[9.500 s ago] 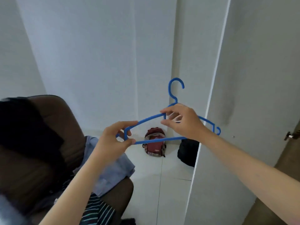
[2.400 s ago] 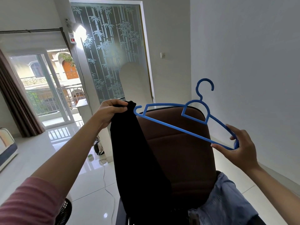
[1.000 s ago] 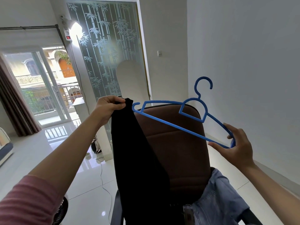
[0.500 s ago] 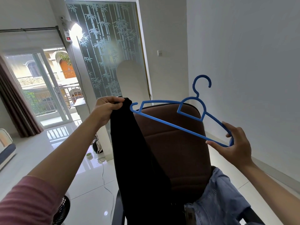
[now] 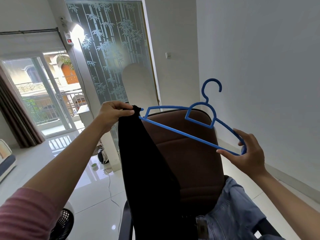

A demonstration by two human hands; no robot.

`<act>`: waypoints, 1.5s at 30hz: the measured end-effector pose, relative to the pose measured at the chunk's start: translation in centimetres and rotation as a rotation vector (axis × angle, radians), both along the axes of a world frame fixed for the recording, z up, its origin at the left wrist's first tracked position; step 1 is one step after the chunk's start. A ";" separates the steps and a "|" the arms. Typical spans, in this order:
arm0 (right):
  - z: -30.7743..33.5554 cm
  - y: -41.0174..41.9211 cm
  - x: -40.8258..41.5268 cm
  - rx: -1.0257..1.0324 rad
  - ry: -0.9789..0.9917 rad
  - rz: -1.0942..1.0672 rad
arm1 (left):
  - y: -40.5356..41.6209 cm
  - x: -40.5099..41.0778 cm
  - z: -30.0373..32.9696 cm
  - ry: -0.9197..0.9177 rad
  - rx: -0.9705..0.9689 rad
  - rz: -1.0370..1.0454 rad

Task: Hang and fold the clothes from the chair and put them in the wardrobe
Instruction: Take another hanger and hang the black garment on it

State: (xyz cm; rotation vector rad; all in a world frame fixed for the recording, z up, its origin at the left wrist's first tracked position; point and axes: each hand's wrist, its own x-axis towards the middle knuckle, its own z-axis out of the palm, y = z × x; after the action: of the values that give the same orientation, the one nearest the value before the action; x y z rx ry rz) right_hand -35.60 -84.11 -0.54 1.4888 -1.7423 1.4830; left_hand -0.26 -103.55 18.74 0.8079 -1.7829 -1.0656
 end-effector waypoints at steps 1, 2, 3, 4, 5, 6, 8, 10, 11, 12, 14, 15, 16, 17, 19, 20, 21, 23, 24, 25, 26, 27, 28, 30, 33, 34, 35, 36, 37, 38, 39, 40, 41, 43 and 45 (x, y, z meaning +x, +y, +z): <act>0.0 0.0 0.0 -0.004 -0.002 0.020 | 0.0 0.1 0.1 0.004 0.012 -0.009; 0.0 0.1 0.0 -0.007 -0.001 0.037 | 0.0 0.1 0.1 0.011 0.023 -0.019; 0.0 0.1 -0.1 -0.005 0.002 0.049 | 0.0 0.2 0.2 0.017 0.036 -0.029; 0.0 0.1 -0.1 -0.001 0.007 0.052 | 0.0 0.2 0.2 0.018 0.048 -0.042; 0.0 0.0 -0.1 0.003 0.015 0.045 | 0.1 0.2 0.2 0.013 0.059 -0.057; 0.0 0.0 -0.2 0.009 0.024 0.030 | 0.1 0.2 0.2 0.006 0.065 -0.070; -0.1 -0.3 -0.2 0.018 0.034 -0.004 | 0.2 0.3 0.3 0.001 0.065 -0.084; -0.1 -0.4 -0.3 0.019 0.031 -0.026 | 0.3 0.3 0.4 0.017 0.057 -0.084; 0.1 -0.5 -0.3 0.014 0.028 -0.035 | 0.4 0.3 0.4 0.024 0.051 -0.082; 0.3 -0.5 -0.4 0.010 0.032 -0.042 | 0.5 0.3 0.4 0.022 0.040 -0.083; 0.7 -0.7 -0.3 0.002 0.069 -0.027 | 0.7 0.0 0.5 -0.020 -0.015 -0.077; 0.8 -0.9 -0.2 -0.002 0.091 -0.012 | 0.8 -0.2 0.5 -0.053 -0.058 -0.066; 0.9 -1.1 0.0 -0.007 0.107 -0.001 | 0.9 -0.3 0.5 -0.077 -0.102 -0.050; 1.0 -1.2 0.1 -0.011 0.111 0.004 | 0.8 -0.3 0.5 -0.082 -0.132 -0.029; 1.0 -1.2 0.3 -0.016 0.099 -0.004 | 0.5 0.0 0.4 -0.038 -0.131 -0.001; 0.8 -1.1 0.3 -0.016 0.085 -0.011 | 0.3 0.3 0.3 -0.009 -0.112 0.004; 0.6 -1.0 0.2 -0.015 0.072 -0.017 | 0.1 0.6 0.3 0.013 -0.093 0.002; 0.2 -0.6 0.0 -0.010 0.045 -0.018 | -0.2 1.1 0.1 0.039 -0.077 0.009; 0.0 -0.5 0.0 -0.007 0.037 -0.017 | -0.3 1.3 0.1 0.045 -0.080 0.014; -0.2 -0.4 0.0 -0.003 0.032 -0.014 | -0.4 1.4 0.0 0.045 -0.085 0.016; -0.3 -0.3 0.0 -0.003 0.029 -0.010 | -0.5 1.5 0.0 0.042 -0.086 0.016; -0.3 -0.2 0.1 -0.004 0.023 -0.006 | -0.6 1.5 0.0 0.041 -0.086 0.018; -0.3 -0.2 0.2 -0.005 0.016 -0.001 | -0.7 1.6 0.0 0.042 -0.085 0.018; -0.2 -0.2 0.4 -0.001 0.008 0.005 | -0.8 1.6 -0.1 0.046 -0.086 0.022; -0.3 -0.3 0.4 0.006 0.012 0.000 | -0.8 1.6 -0.3 0.048 -0.086 0.032; -0.4 -0.3 0.4 0.008 0.014 -0.002 | -0.8 1.6 -0.3 0.049 -0.088 0.035; -0.4 -0.4 0.4 0.008 0.016 -0.002 | -0.7 1.7 -0.2 0.050 -0.090 0.037; -0.4 -0.4 0.5 0.007 0.016 -0.002 | -0.6 1.6 -0.2 0.049 -0.092 0.037; -0.4 -0.5 0.7 0.006 0.016 -0.001 | -0.5 1.5 -0.2 0.048 -0.096 0.031; -0.3 -0.5 0.8 0.004 0.014 0.003 | -0.3 1.4 -0.2 0.047 -0.100 0.025; -0.3 -0.6 0.9 0.004 0.013 0.006 | -0.1 1.2 -0.1 0.045 -0.108 0.021; -0.3 -0.6 1.0 0.004 0.013 0.007 | 0.1 1.0 -0.1 0.044 -0.115 0.019; -0.3 -0.6 1.1 0.005 0.013 0.007 | 0.3 0.9 0.0 0.044 -0.120 0.016; -0.3 -0.6 1.1 0.010 0.006 0.000 | 0.5 0.8 0.2 0.034 -0.121 0.005; -0.4 -0.5 1.1 0.009 0.001 -0.002 | 0.5 0.8 0.3 0.013 -0.125 -0.010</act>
State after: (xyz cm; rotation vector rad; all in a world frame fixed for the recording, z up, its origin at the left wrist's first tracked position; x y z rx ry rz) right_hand -34.47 -84.61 -0.90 1.4917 -1.7516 1.4754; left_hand 0.52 -103.04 19.00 0.7147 -1.8243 -0.9537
